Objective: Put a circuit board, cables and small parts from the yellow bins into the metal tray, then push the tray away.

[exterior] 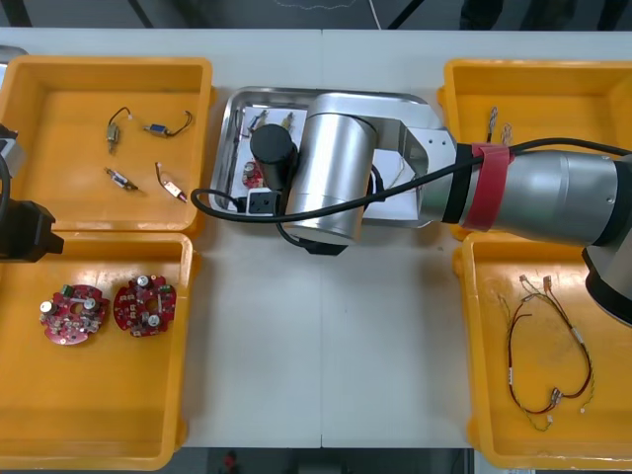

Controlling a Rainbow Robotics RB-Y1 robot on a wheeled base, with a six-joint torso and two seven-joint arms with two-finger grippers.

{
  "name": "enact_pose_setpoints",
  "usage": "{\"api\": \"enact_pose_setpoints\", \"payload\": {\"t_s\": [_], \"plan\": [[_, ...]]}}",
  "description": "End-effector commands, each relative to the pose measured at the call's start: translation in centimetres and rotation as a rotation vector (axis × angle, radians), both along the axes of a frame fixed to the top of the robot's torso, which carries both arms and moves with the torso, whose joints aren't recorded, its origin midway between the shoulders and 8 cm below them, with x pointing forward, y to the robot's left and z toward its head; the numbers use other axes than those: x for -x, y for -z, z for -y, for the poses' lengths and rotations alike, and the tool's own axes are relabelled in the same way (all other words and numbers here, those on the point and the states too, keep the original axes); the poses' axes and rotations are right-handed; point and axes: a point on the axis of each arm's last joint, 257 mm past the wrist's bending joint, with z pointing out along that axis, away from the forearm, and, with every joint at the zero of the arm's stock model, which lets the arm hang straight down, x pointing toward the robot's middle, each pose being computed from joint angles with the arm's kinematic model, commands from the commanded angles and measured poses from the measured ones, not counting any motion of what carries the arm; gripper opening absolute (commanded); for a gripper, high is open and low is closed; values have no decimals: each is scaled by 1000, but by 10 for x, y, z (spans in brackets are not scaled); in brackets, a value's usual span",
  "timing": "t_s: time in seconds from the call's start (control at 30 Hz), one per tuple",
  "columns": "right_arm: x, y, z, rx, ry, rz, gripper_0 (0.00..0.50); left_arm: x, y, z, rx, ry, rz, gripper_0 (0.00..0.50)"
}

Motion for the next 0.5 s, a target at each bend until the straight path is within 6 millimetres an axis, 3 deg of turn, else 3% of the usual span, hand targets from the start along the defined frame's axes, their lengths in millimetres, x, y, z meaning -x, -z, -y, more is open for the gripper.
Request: {"api": "enact_pose_setpoints", "payload": {"t_s": [0.03,0.5], "plan": [[-20,-35,-18,-27,-37,46,0,6,-12,-20,-59,4,17,500],[-64,-58,-27,19,-124,120,0,6,-12,-20,-59,4,17,500]]}}
